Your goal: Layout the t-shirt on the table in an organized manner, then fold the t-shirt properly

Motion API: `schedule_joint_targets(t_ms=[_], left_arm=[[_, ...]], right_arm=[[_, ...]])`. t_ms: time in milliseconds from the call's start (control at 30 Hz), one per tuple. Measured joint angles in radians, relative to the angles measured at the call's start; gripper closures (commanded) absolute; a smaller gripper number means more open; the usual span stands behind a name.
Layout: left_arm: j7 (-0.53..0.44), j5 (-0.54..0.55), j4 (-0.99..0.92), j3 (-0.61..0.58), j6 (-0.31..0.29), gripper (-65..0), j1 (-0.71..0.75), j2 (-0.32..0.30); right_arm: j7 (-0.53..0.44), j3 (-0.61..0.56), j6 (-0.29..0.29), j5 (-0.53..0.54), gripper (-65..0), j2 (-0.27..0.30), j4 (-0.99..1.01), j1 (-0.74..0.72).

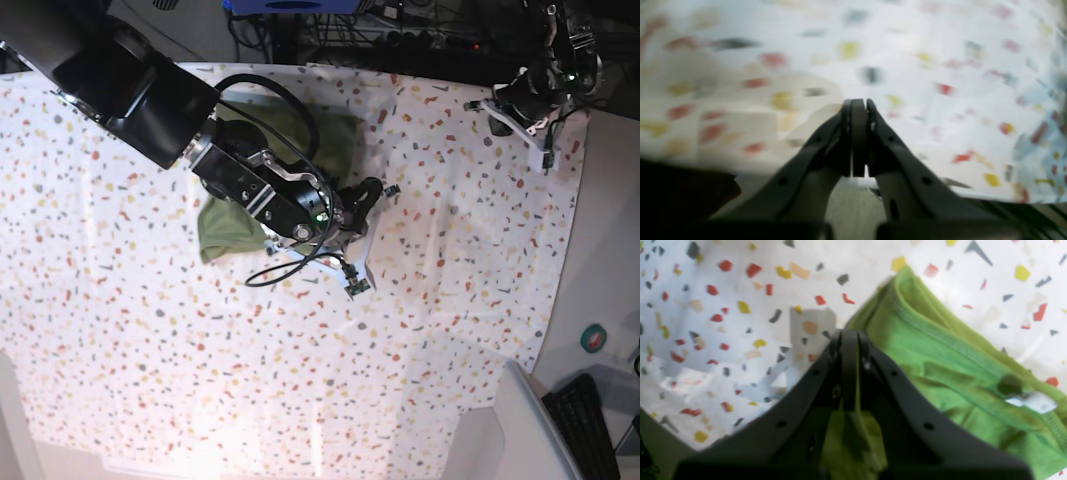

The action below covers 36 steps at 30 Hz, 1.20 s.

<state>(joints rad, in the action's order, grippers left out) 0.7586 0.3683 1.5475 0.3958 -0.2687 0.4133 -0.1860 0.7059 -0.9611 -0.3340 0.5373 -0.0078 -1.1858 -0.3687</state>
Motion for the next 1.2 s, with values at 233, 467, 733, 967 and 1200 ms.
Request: schedule_joint_targets(t_ms=[233, 467, 733, 967, 1200], left_arm=[[-0.009, 0.008, 0.171, -0.347, -0.004, 0.0, 0.018, 0.006], [-0.007, 0.0, 0.154, -0.446, 0.002, 0.0, -0.039, 0.079], [-0.034, -0.182, -0.042, -0.436, 0.006, 0.0, -0.097, 0.154], [-0.055, -0.196, -0.056, -0.439, 0.002, 0.0, -0.103, 0.167], [-0.022, -0.206, -0.016, -0.439, 0.003, 0.0, -0.087, 0.167]], right_arm=[[0.001, 0.0, -0.07, 0.005, 0.0, -0.001, -0.007, -0.018], [-0.007, 0.005, -0.08, 0.002, 0.0, 0.016, 0.081, -0.035], [-0.064, 0.005, -0.078, 0.003, 0.0, 0.033, 0.187, -0.053], [-0.126, 0.004, -0.079, 0.0, 0.0, 0.048, 0.225, -0.06], [-0.021, 0.005, -0.094, -0.005, 0.0, 0.109, -0.132, -0.017]])
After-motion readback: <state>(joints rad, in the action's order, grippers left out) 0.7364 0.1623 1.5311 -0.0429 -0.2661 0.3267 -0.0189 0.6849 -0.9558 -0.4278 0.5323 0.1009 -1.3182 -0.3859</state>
